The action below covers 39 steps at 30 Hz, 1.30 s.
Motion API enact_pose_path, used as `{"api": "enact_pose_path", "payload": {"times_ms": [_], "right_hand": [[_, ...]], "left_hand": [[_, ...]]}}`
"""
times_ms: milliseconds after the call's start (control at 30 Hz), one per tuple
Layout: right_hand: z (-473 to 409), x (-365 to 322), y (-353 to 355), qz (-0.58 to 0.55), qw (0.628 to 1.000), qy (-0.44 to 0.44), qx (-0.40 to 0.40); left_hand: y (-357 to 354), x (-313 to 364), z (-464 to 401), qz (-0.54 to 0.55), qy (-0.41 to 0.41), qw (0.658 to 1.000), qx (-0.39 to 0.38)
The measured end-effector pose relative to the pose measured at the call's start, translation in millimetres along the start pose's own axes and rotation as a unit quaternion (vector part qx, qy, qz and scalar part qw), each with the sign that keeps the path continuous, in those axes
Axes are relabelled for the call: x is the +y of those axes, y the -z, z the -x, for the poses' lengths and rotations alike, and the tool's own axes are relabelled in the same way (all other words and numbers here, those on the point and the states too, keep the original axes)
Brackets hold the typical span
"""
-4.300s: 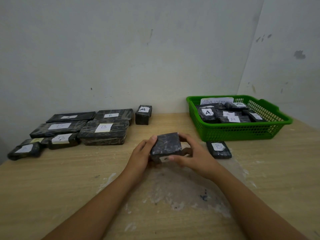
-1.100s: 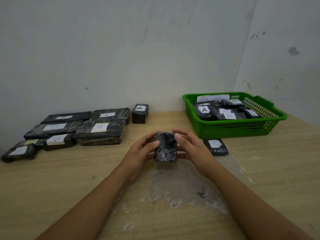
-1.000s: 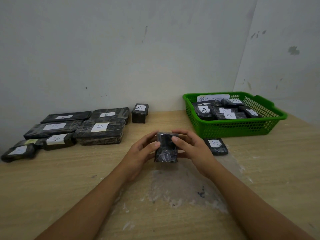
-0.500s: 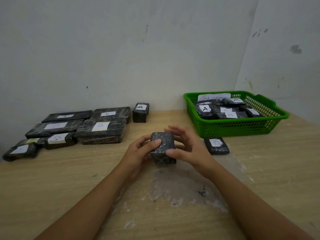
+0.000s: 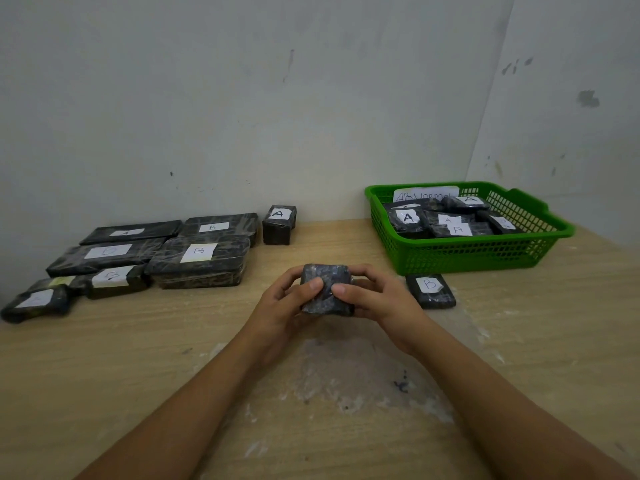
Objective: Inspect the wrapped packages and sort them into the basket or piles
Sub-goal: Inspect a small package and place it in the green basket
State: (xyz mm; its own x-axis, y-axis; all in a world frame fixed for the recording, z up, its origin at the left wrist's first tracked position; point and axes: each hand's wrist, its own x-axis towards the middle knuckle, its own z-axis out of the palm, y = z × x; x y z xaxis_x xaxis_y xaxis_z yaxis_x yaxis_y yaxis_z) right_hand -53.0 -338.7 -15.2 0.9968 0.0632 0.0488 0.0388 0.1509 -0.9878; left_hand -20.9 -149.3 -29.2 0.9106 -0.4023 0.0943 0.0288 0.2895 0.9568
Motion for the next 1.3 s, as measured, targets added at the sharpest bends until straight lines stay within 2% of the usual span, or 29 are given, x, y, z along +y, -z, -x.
{"api": "enact_pose_path", "payload": {"times_ms": [300, 600, 767, 967, 1167, 1300], "right_hand": [[-1.4, 5.5, 5.7, 0.031, 0.999, 0.009, -0.03], [-4.6, 6.2, 7.6, -0.027, 0.999, 0.003, -0.039], [-5.1, 7.0, 9.3, 0.011, 1.0, -0.007, -0.021], [-5.5, 4.5, 6.5, 0.099, 0.994, 0.034, 0.015], [-10.1, 4.2, 13.7, -0.02, 1.0, -0.006, 0.008], [-10.8, 3.3, 20.5, -0.085, 0.996, 0.01, -0.009]], "left_hand": [[-5.3, 2.7, -0.8, -0.049, -0.003, 0.998, 0.047], [-0.6, 0.0, 0.4, -0.043, -0.008, 0.999, 0.025], [-0.7, -1.2, -0.5, -0.036, -0.001, 0.999, 0.04], [2.9, -6.3, -6.0, -0.047, 0.013, 0.994, 0.099], [0.6, -4.1, -5.0, -0.029, 0.023, 0.995, 0.091], [-3.5, 0.3, -3.5, -0.027, 0.042, 0.996, 0.074]]}}
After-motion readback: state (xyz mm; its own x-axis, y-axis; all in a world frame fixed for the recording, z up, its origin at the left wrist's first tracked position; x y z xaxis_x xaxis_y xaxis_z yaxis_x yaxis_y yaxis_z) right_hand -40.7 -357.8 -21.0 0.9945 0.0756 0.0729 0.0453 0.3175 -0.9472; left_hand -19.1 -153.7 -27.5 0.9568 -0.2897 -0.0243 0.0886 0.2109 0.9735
